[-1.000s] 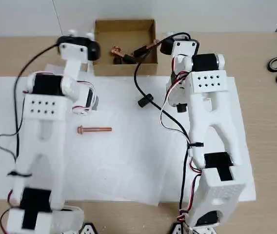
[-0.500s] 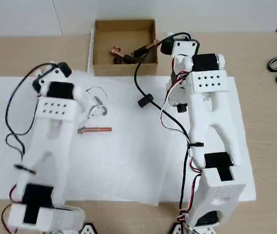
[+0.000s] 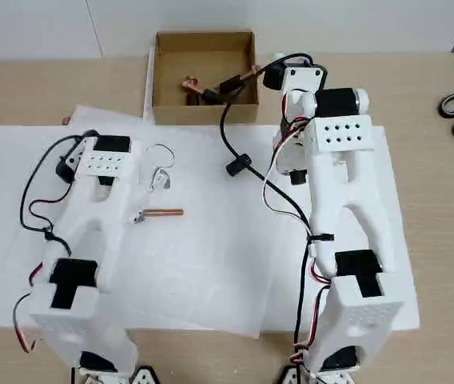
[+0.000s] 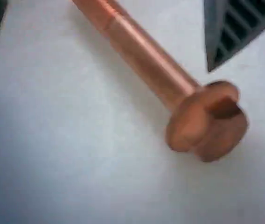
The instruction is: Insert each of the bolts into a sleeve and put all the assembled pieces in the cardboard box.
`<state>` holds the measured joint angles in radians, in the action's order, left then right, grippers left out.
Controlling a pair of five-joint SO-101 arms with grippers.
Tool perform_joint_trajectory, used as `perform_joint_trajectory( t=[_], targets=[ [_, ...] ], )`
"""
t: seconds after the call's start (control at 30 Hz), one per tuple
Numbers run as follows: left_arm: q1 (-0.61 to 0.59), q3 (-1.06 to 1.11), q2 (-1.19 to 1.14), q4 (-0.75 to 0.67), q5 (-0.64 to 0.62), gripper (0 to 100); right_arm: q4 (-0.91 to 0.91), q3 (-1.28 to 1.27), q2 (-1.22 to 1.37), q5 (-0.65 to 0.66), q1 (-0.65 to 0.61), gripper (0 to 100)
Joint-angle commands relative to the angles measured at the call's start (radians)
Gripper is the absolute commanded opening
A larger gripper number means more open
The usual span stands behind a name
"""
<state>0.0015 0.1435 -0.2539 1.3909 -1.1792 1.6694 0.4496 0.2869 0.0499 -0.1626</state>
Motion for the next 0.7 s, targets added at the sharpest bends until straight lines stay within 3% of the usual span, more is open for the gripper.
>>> perform_joint_trajectory(
  t=[0.0, 0.23, 0.53, 0.67],
  targets=[
    [-0.003, 0.002, -0.008, -0.008, -0.006, 28, 0.013, 0.011, -0.077, 0.002, 0.007, 0.4],
    [-0.060, 0.002, -0.078, -0.014, -0.006, 27, 0.013, 0.011, -0.077, 0.002, 0.007, 0.4],
    [-0.075, -0.004, -0.192, -0.037, -0.002, 2, 0.013, 0.011, -0.077, 0.002, 0.007, 0.4],
    [-0.041, -0.004, -0.193, -0.035, 0.000, 1, 0.013, 0.011, -0.077, 0.002, 0.007, 0.4]
  ],
)
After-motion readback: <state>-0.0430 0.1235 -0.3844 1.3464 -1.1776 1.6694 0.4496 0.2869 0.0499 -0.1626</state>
